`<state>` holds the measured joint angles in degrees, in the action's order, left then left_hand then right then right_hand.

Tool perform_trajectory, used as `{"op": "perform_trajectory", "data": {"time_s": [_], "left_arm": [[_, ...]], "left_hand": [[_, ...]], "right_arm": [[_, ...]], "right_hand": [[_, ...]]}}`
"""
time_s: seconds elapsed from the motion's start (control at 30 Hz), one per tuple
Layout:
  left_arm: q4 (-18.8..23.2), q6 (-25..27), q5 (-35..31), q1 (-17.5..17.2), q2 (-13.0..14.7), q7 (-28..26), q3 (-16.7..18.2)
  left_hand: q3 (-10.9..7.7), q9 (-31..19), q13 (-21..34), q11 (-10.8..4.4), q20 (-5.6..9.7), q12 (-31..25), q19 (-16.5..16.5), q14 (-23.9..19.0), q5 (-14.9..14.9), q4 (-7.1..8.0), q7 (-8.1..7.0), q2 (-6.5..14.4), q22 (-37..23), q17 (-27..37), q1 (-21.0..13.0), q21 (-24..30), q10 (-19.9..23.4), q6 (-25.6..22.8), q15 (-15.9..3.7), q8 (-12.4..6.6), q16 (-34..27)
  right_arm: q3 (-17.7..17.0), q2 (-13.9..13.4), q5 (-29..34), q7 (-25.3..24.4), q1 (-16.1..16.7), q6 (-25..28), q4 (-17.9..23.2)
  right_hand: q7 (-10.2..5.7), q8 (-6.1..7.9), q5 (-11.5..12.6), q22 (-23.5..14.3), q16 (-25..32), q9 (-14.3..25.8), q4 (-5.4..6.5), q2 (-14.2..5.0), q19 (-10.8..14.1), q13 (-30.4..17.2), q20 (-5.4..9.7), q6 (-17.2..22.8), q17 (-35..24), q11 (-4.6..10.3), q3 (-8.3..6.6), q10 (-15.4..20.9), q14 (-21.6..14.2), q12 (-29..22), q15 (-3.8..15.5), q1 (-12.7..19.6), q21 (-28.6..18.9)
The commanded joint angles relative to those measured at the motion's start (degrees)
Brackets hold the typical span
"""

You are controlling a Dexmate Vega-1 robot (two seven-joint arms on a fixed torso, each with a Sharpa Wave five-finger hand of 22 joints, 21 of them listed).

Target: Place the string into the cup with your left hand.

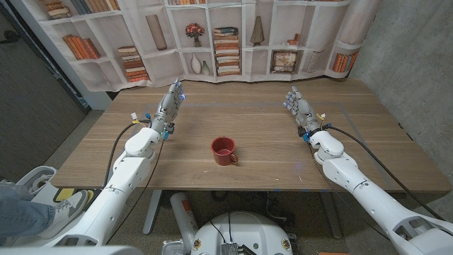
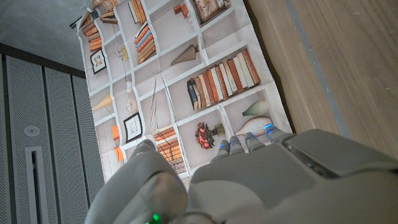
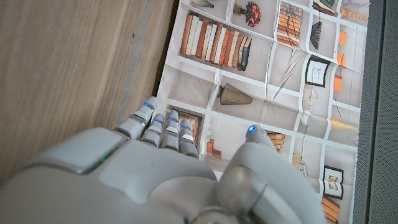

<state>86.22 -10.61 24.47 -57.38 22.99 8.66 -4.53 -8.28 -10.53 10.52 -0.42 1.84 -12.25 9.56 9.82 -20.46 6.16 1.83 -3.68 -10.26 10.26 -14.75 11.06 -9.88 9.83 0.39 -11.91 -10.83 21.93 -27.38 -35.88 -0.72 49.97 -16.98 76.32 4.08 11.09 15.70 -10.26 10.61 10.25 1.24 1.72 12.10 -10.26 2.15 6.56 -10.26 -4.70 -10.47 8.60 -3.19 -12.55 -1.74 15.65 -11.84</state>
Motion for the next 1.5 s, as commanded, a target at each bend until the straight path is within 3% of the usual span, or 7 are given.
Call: {"op": "perform_trajectory", "data": {"time_s": [0.03, 0.5, 1.5], "left_arm": [[3.8, -0.8, -0.1, -3.5, 1.4, -1.2, 0.7], [7.8, -1.1, -0.6, -6.5, 3.7, -2.2, 1.6], [12.6, -5.9, -1.2, -13.6, 5.4, -6.1, 3.7]], "left_hand": [[-0.20, -0.2, 0.2, -0.07, 1.55, -0.3, 7.6, 3.4, -0.2, -0.35, -0.13, -0.1, -0.1, 0.2, -0.7, 0.4, -2.0, 2.9, 0.00, -0.30, -0.6], [-0.16, -0.2, 0.2, -0.13, 1.50, -0.3, 7.5, 3.0, -0.2, -0.51, -0.04, 0.0, -0.1, 0.2, -1.1, 0.5, -1.6, 2.6, 0.07, -0.29, -0.5], [-0.04, -0.2, 0.1, -0.45, 1.19, -0.4, 7.2, 2.2, -0.4, -0.89, -0.06, 0.4, -0.1, 0.1, -1.9, 0.5, -0.6, 1.4, 0.00, -0.40, -0.5]], "right_arm": [[0.2, -0.4, 0.6, -0.2, -0.1, 0.3, 0.7], [-0.1, 0.1, 0.6, -0.3, -0.3, -1.0, -0.5], [0.4, 0.1, 0.6, 0.0, -0.8, 0.3, -0.8]], "right_hand": [[0.04, 0.15, 0.4, -0.3, 0.1, 0.3, -0.32, -0.22, -0.2, -0.2, 0.58, 0.3, -0.2, -0.22, 0.04, 0.3, -0.4, 0.2, 0.15, 0.6, 0.1], [0.11, 0.15, 0.4, -0.3, 0.0, 0.3, -0.39, -0.22, -0.4, -0.2, 0.70, 0.4, -0.2, -0.34, 0.14, 0.0, -0.1, 0.3, 0.29, 0.6, 0.2], [0.13, 0.10, 0.4, -0.3, 0.0, 0.3, -0.57, -0.38, -0.5, -0.2, 0.61, 0.5, -0.2, -0.33, 0.26, 0.1, -0.1, 0.4, 0.19, 0.6, 0.3]]}}
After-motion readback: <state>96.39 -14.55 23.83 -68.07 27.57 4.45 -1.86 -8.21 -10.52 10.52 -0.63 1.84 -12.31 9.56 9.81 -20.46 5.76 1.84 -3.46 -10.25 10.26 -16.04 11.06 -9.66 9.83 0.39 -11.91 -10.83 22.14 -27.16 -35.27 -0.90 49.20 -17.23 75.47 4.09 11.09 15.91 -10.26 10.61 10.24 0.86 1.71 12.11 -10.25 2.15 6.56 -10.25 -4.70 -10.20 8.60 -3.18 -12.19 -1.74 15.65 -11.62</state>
